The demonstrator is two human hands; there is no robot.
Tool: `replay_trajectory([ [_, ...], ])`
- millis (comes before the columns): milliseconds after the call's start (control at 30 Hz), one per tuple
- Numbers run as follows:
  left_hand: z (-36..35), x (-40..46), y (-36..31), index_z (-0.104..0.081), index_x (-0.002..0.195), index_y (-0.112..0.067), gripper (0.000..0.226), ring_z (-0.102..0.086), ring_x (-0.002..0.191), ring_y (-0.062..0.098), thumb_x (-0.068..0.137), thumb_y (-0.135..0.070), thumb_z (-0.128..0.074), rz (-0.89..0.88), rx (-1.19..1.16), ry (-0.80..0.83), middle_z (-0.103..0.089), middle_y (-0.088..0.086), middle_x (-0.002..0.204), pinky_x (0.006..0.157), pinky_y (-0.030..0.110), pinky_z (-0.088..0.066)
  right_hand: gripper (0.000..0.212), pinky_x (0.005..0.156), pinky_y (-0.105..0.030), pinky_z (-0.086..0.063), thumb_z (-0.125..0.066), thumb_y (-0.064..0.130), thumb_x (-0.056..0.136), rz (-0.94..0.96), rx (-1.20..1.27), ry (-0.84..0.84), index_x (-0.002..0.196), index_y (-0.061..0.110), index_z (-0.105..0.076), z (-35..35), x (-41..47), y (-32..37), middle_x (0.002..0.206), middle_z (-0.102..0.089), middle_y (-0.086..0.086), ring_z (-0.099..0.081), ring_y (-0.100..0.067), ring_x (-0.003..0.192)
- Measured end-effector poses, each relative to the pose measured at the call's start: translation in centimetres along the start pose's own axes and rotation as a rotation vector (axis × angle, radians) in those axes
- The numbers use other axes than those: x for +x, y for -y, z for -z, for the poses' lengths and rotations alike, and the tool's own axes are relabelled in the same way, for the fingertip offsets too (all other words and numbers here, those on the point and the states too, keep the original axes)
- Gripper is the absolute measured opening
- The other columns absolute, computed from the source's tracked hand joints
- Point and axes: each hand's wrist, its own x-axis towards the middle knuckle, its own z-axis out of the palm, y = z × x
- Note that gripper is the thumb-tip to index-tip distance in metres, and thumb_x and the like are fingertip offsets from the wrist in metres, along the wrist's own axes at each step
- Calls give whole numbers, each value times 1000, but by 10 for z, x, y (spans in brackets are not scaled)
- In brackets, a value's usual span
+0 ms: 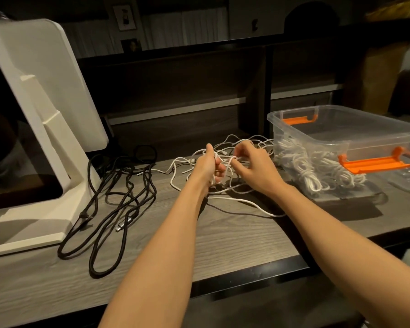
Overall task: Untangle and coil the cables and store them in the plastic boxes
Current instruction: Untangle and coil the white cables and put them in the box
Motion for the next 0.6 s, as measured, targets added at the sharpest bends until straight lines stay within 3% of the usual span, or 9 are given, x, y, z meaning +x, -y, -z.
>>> replay_trajectory([
  [133, -2, -2, 0, -50, 72, -11, 64, -49, 49, 10, 104, -51, -11, -90, 330, 69, -53, 2, 58, 51, 19, -40, 10, 97, -39, -37, -62, 23, 90, 47, -72, -32, 98, 20, -57, -2, 1, -1, 90, -60, 9, -59, -13, 89],
  [233, -4, -4, -1, -45, 66, -13, 65, -42, 47, 9, 103, -51, -9, -106, 427, 156, -45, -1, 53, 50, 19, -38, 9, 99, -34, -25, -61, 23, 90, -1, -153, -75, 98, 24, -57, 0, 1, -4, 92, -57, 13, -55, -11, 96],
  [333, -4, -5, 0, -40, 65, -18, 57, -30, 47, 8, 101, -58, -21, -75, 461, 246, -35, -5, 54, 46, 19, -27, 9, 101, -36, -23, -60, 24, 91, -40, -270, -74, 100, 22, -59, 0, 2, -8, 98, -59, 9, -51, -12, 103],
  [433, -2, -3, 1, -40, 65, -20, 47, -30, 46, 7, 100, -52, -39, -105, 542, 293, -35, -6, 55, 46, 17, -28, 13, 103, -39, -21, -59, 20, 90, -116, -401, -42, 103, 20, -63, 1, 3, -15, 109, -61, 3, -49, -17, 112],
  [500, 0, -3, 3, -39, 64, -21, 46, -30, 45, 6, 101, -47, -41, -149, 491, 278, -35, -7, 54, 48, 18, -29, 16, 104, -38, -21, -58, 20, 91, -186, -419, -32, 105, 22, -67, 6, 4, -21, 113, -63, 2, -49, -19, 115],
  [600, 1, 1, 7, -50, 67, -16, 50, -32, 46, 8, 103, -47, -35, -215, 372, 83, -36, -5, 54, 51, 21, -30, 18, 101, -38, -21, -53, 30, 96, -179, -393, 11, 106, 25, -68, 10, 4, -24, 108, -66, 3, -54, -19, 109],
])
